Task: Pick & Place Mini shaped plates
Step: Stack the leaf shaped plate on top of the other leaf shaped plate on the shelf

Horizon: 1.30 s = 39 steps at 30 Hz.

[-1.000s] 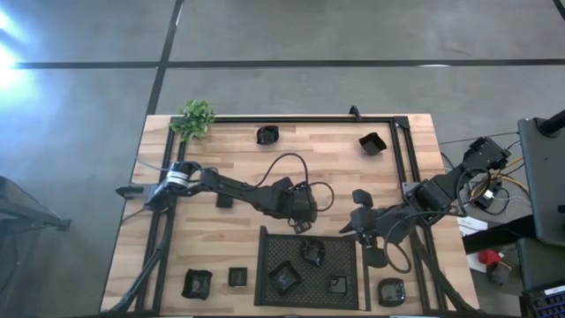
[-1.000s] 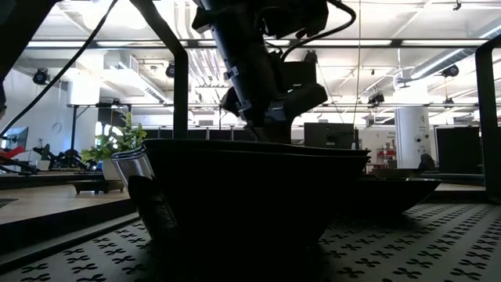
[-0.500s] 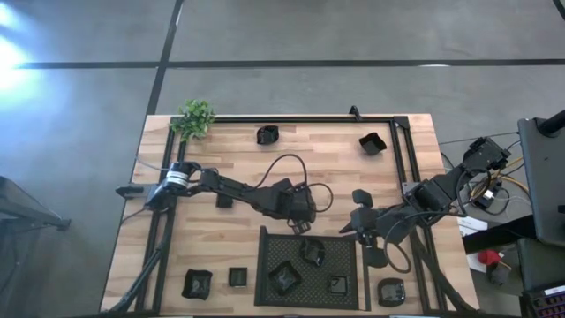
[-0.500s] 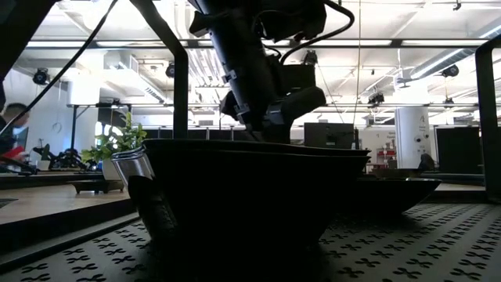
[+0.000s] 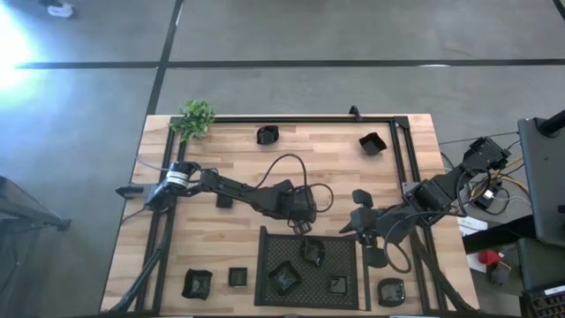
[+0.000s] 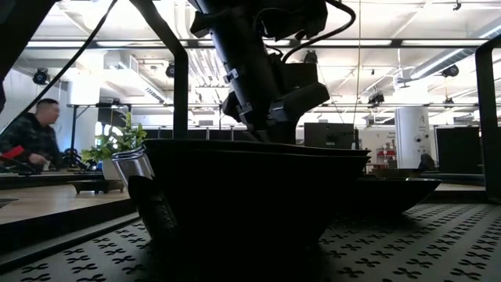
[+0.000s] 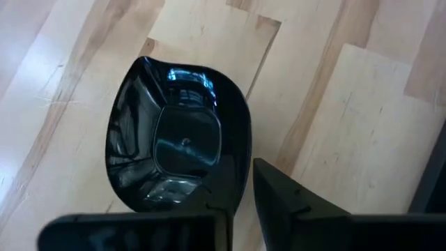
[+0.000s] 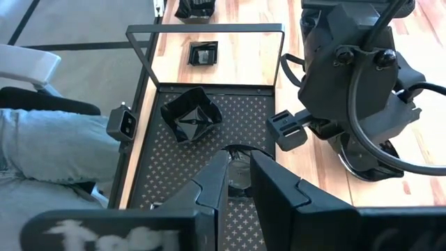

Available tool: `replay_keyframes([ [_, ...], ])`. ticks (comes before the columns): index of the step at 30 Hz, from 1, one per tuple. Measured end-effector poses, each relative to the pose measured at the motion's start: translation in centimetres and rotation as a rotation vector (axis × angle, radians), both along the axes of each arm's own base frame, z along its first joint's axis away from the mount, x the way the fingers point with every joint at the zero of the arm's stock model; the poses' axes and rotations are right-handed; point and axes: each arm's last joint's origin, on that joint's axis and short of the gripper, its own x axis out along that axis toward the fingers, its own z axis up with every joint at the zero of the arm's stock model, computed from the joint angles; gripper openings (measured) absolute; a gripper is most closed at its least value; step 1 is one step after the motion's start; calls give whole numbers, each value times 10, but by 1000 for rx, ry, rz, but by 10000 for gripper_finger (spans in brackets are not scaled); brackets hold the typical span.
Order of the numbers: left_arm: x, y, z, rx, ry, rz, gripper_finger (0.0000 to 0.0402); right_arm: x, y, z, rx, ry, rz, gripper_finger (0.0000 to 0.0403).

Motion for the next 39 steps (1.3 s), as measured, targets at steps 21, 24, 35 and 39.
replay_keyframes([
  [21, -47, -23, 114, 57, -217, -117, 53, 4, -14, -13, 4, 53, -199, 61],
  [24, -62, -39, 134, 123, -273, -127, 53, 9, -25, -17, 2, 61, -250, 61],
  [35, -116, -106, 165, 341, -378, -156, 53, 26, -70, -46, -4, 124, -477, 61],
  [39, -128, -121, 164, 372, -379, -167, 53, 30, -86, -52, -13, 121, -548, 61],
])
